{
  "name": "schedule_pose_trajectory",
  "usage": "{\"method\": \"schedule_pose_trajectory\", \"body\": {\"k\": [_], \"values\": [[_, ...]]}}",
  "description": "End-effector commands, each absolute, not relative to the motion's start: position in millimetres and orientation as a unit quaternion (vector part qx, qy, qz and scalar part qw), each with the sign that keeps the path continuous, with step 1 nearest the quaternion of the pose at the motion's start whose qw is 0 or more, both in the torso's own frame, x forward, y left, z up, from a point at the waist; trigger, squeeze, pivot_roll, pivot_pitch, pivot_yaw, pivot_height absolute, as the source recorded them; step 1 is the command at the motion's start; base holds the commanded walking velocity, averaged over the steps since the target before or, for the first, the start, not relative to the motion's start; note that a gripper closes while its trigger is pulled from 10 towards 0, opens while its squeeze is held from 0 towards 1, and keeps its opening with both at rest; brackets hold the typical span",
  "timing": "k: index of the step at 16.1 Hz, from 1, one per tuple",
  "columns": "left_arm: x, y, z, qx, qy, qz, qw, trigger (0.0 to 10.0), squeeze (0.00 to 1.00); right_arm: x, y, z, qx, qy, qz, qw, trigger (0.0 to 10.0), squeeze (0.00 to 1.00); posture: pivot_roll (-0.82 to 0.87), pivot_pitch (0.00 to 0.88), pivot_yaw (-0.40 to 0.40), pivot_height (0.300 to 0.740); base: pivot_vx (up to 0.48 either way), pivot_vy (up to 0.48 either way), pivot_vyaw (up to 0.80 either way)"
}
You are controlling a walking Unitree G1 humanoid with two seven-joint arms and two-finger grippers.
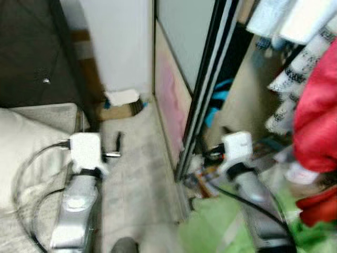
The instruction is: Clean up the room
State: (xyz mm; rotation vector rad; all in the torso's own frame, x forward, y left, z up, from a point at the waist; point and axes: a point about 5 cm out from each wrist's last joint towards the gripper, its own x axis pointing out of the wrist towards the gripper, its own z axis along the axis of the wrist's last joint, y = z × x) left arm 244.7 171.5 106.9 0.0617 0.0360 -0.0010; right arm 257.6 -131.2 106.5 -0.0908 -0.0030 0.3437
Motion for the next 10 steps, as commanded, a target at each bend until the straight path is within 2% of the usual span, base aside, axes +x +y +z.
{"method": "schedule_pose_trajectory", "body": {"k": [1, 10], "values": [[247.0, 162.8, 108.6, 0.026, 0.014, -0.015, 0.999, 10.0, 0.0, 256.6, -141.7, 104.0, -0.052, 0.007, 0.158, 0.986, 10.0, 0.0, 0.03, 0.0, -0.077, 0.74, 0.0, 0.0, 0.0], [250.4, 160.9, 108.0, 0.028, 0.012, -0.005, 1.0, 10.0, 0.0, 257.5, -140.8, 103.1, -0.062, 0.007, 0.171, 0.983, 10.0, 0.0, 0.04, 0.0, -0.087, 0.74, 0.0, 0.0, 0.8]]}}
